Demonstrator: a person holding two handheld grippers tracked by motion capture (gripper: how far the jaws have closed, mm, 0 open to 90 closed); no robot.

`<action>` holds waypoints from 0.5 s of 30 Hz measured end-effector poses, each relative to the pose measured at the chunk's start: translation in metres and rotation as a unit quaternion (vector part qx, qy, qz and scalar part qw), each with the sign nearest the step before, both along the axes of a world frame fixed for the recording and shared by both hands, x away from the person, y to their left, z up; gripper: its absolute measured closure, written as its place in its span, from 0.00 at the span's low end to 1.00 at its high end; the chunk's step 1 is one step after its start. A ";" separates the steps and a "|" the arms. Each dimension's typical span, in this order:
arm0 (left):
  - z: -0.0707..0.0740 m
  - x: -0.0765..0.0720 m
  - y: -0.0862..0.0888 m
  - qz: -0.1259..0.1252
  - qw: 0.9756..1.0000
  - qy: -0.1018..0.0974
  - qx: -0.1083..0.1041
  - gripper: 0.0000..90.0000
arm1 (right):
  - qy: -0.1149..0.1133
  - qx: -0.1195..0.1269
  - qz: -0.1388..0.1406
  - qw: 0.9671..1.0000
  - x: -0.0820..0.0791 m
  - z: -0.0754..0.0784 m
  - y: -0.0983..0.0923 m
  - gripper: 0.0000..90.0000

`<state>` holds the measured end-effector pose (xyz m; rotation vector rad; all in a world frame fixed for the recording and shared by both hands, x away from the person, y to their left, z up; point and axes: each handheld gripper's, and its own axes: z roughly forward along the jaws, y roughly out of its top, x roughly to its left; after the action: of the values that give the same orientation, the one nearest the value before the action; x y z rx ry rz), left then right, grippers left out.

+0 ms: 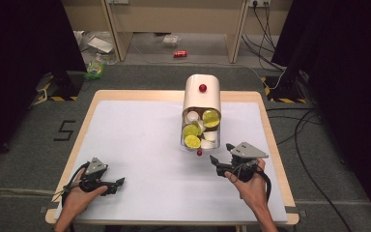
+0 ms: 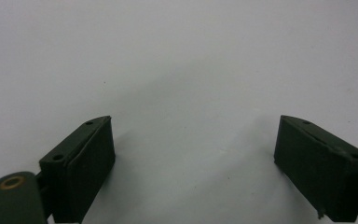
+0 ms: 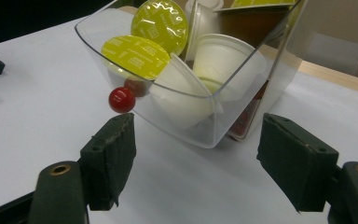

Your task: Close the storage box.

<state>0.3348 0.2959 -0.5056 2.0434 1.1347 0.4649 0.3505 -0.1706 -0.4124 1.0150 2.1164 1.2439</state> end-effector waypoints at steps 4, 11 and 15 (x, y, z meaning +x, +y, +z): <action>0.000 0.000 0.000 0.001 1.000 -0.002 0.003 0.13 | 0.002 -0.001 -0.003 1.000 0.004 -0.002 0.001 0.31; 0.000 0.000 0.000 0.001 1.000 -0.002 0.003 0.13 | 0.001 -0.008 -0.012 1.000 0.009 -0.003 0.002 0.31; 0.000 0.000 0.000 0.000 1.000 0.000 0.000 0.13 | -0.001 -0.012 -0.022 1.000 0.013 -0.005 0.001 0.32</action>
<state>0.3346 0.2959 -0.5056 2.0438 1.1345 0.4664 0.3634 -0.1697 -0.4169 1.0428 2.0914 1.1961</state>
